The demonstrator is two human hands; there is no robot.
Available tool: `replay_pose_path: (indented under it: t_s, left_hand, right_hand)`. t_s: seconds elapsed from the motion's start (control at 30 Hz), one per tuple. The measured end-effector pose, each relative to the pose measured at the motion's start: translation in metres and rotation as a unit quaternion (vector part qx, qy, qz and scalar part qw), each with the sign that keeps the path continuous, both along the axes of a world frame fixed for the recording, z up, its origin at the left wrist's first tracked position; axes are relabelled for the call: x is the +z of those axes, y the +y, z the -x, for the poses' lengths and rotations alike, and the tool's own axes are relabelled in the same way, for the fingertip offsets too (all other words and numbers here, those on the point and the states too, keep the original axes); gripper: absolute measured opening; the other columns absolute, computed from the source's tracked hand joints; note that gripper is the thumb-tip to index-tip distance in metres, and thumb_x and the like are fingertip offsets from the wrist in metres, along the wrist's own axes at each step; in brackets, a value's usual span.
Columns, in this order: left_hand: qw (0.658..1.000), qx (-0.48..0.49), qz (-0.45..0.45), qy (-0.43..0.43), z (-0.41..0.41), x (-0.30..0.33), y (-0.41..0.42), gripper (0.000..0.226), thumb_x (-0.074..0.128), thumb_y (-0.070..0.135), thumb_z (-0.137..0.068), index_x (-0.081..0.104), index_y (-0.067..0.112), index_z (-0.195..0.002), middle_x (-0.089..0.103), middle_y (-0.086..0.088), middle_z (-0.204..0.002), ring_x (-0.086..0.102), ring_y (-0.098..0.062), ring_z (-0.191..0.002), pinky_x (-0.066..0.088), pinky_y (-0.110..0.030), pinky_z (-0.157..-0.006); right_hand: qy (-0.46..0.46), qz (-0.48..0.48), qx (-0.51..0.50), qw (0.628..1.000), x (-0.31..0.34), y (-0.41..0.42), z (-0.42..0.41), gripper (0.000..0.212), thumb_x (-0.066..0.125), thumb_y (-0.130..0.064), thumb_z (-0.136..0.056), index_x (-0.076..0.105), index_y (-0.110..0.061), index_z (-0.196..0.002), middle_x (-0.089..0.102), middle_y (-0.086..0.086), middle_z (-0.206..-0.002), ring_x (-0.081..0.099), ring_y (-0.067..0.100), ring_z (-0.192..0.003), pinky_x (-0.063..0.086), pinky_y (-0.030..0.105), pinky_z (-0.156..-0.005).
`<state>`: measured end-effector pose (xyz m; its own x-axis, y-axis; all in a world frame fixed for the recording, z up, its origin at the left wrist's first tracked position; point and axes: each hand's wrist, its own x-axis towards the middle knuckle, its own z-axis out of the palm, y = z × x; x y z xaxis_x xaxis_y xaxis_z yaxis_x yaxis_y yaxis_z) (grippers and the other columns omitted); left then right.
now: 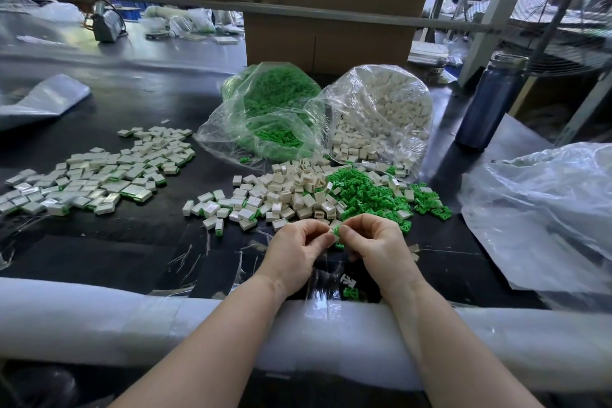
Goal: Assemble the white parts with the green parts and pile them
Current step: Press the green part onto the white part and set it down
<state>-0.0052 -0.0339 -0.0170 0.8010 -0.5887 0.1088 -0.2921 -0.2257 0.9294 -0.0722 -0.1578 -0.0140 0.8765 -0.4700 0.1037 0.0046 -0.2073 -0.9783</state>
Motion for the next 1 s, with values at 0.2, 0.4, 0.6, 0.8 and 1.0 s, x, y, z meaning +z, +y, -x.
replay_pose_path:
  t_s: [0.2,0.4,0.6,0.8,1.0]
  left_hand:
    - [0.999,0.004,-0.037,-0.039,0.0005,-0.0011,0.0006,0.016,0.063,0.017,-0.087,0.070,0.010,-0.100,0.068,-0.001,-0.092,0.063,-0.015,-0.089,0.050,-0.026,-0.085]
    - [0.995,0.003,-0.072,-0.073,0.0015,-0.0008,0.0004,0.020,0.062,0.017,-0.088,0.069,0.008,-0.104,0.067,-0.004,-0.099,0.061,-0.015,-0.094,0.046,-0.025,-0.088]
    - [1.000,0.000,-0.008,-0.029,0.0032,0.0026,-0.0002,0.014,0.063,0.014,-0.087,0.071,0.010,-0.098,0.071,-0.003,-0.093,0.065,-0.013,-0.089,0.050,-0.020,-0.083]
    - [0.998,0.018,0.033,0.042,0.0044,0.0047,-0.0001,0.015,0.062,0.007,-0.084,0.067,0.021,-0.085,0.069,-0.004,-0.085,0.063,-0.014,-0.081,0.052,-0.023,-0.079]
    - [0.999,0.016,0.038,0.022,0.0037,0.0084,0.0007,0.014,0.059,0.004,-0.086,0.067,0.016,-0.087,0.059,-0.011,-0.102,0.059,-0.021,-0.084,0.052,-0.030,-0.081]
  right_hand:
    - [0.030,0.011,0.004,0.999,-0.0001,0.0004,-0.0004,0.017,0.066,-0.006,-0.084,0.065,-0.013,-0.068,0.062,-0.004,-0.057,0.055,0.006,-0.053,0.048,0.021,-0.053]
    - [0.048,0.081,0.023,0.995,-0.0007,-0.0006,-0.0016,0.014,0.068,-0.007,-0.081,0.065,-0.013,-0.068,0.061,0.000,-0.063,0.055,0.009,-0.059,0.048,0.024,-0.061]
    - [-0.003,-0.009,-0.004,1.000,-0.0023,-0.0001,-0.0013,0.016,0.069,-0.003,-0.079,0.067,-0.013,-0.067,0.065,-0.002,-0.058,0.061,0.007,-0.054,0.049,0.019,-0.052]
    - [-0.021,-0.033,0.023,0.999,-0.0027,-0.0014,-0.0005,0.017,0.072,0.001,-0.075,0.068,-0.013,-0.066,0.067,0.003,-0.061,0.063,0.014,-0.058,0.051,0.022,-0.056]
    - [-0.035,-0.052,0.046,0.997,-0.0042,-0.0017,-0.0009,0.008,0.066,-0.006,-0.083,0.065,-0.012,-0.078,0.064,-0.003,-0.066,0.058,0.004,-0.058,0.045,0.017,-0.053]
